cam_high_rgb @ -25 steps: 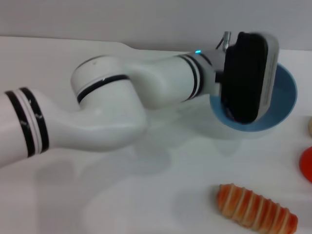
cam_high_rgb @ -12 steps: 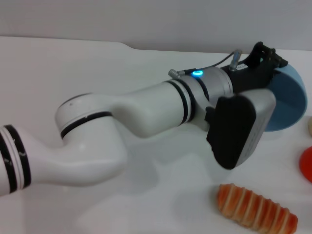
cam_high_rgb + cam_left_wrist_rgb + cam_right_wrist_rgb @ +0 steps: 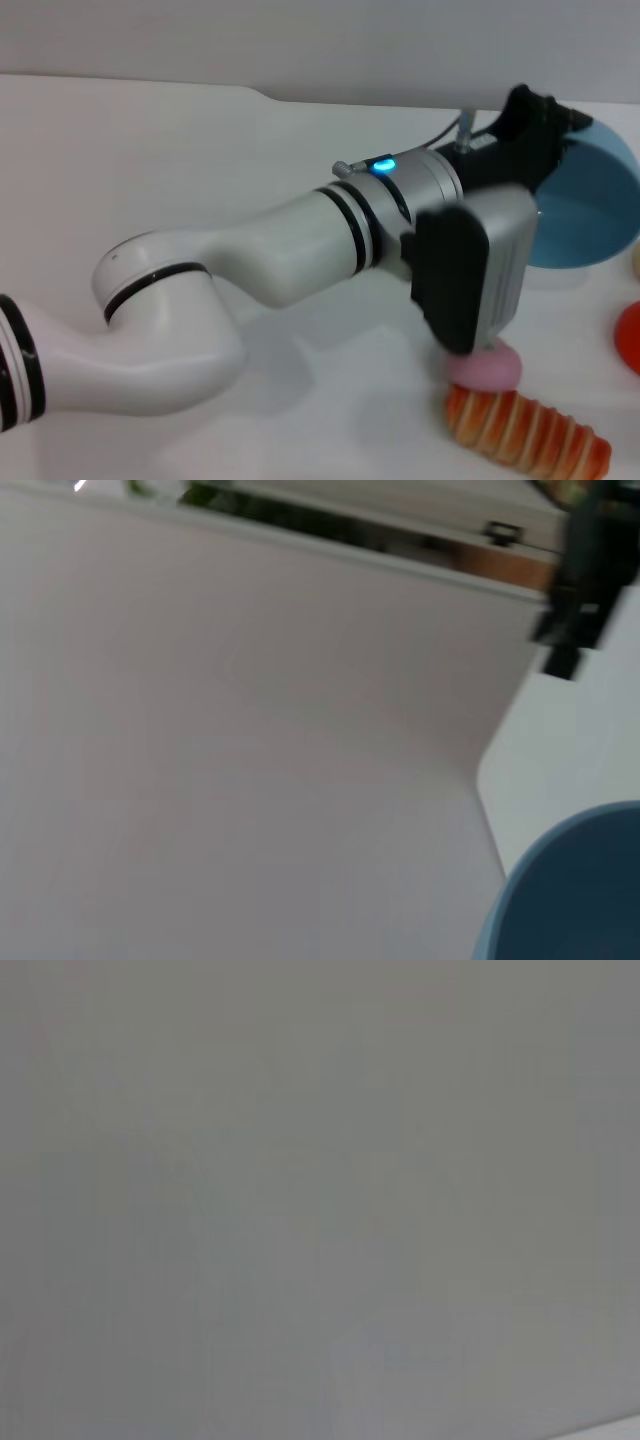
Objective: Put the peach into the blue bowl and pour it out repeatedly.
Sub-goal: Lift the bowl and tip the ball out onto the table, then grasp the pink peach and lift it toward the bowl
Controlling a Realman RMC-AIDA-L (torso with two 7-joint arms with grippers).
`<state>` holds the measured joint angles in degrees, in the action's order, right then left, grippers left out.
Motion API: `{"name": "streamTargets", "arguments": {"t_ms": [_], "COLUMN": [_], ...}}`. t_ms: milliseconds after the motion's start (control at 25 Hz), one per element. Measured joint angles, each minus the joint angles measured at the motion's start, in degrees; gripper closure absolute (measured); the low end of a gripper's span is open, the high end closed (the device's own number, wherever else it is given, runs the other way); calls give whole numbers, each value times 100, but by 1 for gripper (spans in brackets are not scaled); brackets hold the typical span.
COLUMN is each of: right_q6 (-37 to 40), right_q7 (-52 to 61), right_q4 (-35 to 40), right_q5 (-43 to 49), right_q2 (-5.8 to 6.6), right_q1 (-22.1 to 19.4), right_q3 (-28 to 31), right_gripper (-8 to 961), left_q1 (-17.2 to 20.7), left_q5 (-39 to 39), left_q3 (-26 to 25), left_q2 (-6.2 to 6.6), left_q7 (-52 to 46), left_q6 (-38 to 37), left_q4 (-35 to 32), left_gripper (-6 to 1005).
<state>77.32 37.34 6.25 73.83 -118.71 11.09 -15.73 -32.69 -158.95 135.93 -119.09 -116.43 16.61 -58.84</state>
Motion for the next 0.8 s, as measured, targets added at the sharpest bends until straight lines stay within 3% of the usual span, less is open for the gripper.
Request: {"name": "streamTargets", "arguments": {"t_ms": [120,240,400,560,640,800], "right_q6": [-45,-53,166,609,867,989], "right_q7": [295,1330,3473,5625,6332,6979], "right_q4": [-12,270,1532,2703,2977,3088], "right_q5": [17,330,2003,3733,4306,5083], "right_q2": [12,39,49,60,90,136], "right_q1": [19,30,126,493,742,1285], "right_q3": [-14,-133,-572,-733,-739,-755], "right_gripper": [374,374,374,374,374,374], "left_q1": [-112,-147,-243,-408,-499,-604], "left_q5": [961,2011,3257,3850,4062,4238], "left_q3": [-84,-310,-608,-1292,-1748,-2173], "left_q2": [-1,-1,34,49,49,72], "left_q7": [-380,-932,-1850,-2308,-2496,-2830], "left_q6": [24,120,102,-934,-1601,-2228], "left_q4": [67,94,267,438,523,730], "left_gripper": [999,999,999,999,999,1000]}}
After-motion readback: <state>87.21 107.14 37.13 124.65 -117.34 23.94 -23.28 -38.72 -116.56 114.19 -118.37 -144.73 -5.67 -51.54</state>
